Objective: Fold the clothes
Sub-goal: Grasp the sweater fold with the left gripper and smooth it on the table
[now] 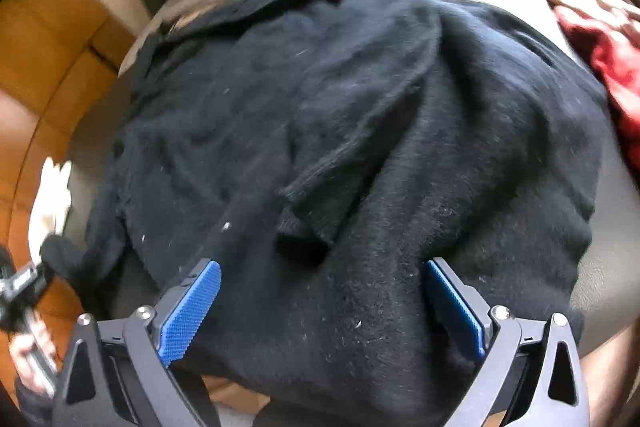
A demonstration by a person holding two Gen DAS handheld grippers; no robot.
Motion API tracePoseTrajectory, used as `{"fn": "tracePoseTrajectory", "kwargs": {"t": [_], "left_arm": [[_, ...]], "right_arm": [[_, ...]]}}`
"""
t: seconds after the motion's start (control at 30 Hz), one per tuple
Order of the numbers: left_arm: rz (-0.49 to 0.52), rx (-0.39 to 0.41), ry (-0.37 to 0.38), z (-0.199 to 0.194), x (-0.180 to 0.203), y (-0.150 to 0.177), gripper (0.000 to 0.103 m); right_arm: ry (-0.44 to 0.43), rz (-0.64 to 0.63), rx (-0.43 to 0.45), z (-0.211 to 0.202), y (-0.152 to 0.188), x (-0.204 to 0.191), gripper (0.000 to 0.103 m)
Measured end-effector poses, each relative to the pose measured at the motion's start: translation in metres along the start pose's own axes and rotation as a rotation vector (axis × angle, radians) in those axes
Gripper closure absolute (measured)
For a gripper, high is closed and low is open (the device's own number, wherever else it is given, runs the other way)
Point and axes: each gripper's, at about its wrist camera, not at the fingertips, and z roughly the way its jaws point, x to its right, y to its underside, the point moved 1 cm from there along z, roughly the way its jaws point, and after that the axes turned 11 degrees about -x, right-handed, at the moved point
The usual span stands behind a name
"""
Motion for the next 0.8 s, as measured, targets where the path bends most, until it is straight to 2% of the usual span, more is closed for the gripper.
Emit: {"fn": "tracePoseTrajectory", "kwargs": {"t": [0.1,0.17,0.23,0.27,0.37,0.43,0.5,0.53,0.63,0.7,0.8], "left_arm": [[0.003,0.037,-0.078,-0.021,-0.001,-0.004,0.09],[0.0,0.071,-0.139,-0.038,-0.002,-0.007,0.087],[-0.035,0.101,-0.18,-0.055,-0.009,-0.013,0.087],[-0.058,0.129,-0.172,-0.065,-0.013,-0.014,0.087],[-0.053,0.193,-0.07,-0.073,0.007,-0.012,0.087],[0.033,0.164,0.018,-0.054,0.04,-0.007,0.087],[0.137,0.079,0.095,-0.02,0.078,0.001,0.087],[0.175,0.034,0.117,-0.002,0.094,0.004,0.087],[0.281,-0.055,0.132,0.048,0.136,0.015,0.087],[0.328,-0.102,0.129,0.073,0.158,0.021,0.087],[0.377,-0.145,0.089,0.1,0.174,0.027,0.087]], "right_arm": [[-0.09,0.007,0.019,-0.02,-0.007,0.009,0.029],[-0.062,-0.05,0.087,-0.042,-0.017,0.011,0.029],[0.014,-0.119,0.156,-0.057,-0.033,0.009,0.029],[0.048,-0.15,0.172,-0.059,-0.044,0.008,0.03],[0.176,-0.229,0.191,-0.053,-0.079,0.004,0.032],[0.245,-0.209,0.181,-0.041,-0.102,0.002,0.032],[0.271,-0.125,0.165,-0.028,-0.121,0.013,0.032],[0.244,-0.068,0.153,-0.023,-0.128,0.023,0.034],[0.079,0.094,0.107,-0.004,-0.136,0.054,0.036],[0.072,0.091,0.137,0.0,-0.133,0.056,0.038],[0.118,0.036,0.169,0.001,-0.13,0.05,0.098]]}}
